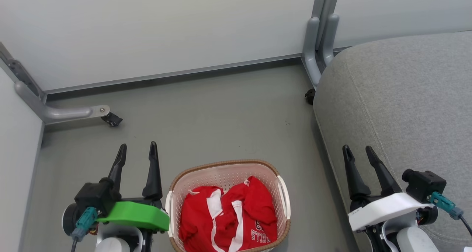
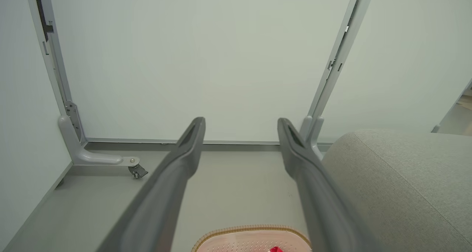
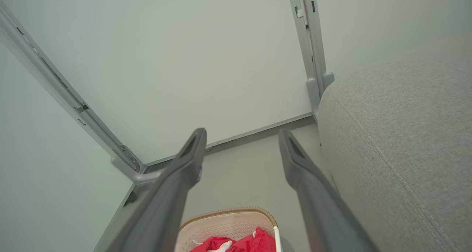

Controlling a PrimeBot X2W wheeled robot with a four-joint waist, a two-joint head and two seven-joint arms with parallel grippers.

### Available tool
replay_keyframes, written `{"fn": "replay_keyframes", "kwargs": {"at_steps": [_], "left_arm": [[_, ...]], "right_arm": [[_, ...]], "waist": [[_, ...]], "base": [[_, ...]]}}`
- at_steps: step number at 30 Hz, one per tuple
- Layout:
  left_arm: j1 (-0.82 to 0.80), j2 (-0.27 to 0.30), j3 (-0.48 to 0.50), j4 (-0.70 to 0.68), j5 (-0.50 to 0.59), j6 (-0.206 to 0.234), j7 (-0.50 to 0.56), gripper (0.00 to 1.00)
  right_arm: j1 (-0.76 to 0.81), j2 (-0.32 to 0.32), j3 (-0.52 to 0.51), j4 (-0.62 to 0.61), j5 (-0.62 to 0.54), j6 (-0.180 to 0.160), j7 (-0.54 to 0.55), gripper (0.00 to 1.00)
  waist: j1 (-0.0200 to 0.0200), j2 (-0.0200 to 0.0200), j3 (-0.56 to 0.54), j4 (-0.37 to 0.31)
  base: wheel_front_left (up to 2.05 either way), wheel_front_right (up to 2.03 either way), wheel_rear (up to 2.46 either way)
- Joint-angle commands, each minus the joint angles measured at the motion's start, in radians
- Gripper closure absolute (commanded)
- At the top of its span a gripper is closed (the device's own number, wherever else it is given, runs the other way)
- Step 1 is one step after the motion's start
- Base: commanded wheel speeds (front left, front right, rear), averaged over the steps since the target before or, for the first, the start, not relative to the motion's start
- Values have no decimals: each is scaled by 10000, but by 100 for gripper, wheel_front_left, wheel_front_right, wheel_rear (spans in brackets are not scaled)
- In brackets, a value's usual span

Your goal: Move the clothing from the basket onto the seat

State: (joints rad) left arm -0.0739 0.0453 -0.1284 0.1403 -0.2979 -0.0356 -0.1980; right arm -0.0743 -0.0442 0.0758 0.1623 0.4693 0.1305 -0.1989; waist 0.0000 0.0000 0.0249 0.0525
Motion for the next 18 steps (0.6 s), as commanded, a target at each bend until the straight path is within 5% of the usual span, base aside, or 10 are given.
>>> {"fn": "replay_keyframes", "kwargs": {"at_steps": [1,18], "left_arm": [[-198,73,-26,-80,264,29,-100,0],[-193,75,-161,-48,1341,94,-443,0]], "right_arm": [[-154,-62,30,-66,-253,3,-90,0],[-190,-77,202,-117,-1591,3,-436,0]], "waist": [[0,0,-2,10],[0,0,72,149]], "base": [[0,0,0],[0,0,0]]}}
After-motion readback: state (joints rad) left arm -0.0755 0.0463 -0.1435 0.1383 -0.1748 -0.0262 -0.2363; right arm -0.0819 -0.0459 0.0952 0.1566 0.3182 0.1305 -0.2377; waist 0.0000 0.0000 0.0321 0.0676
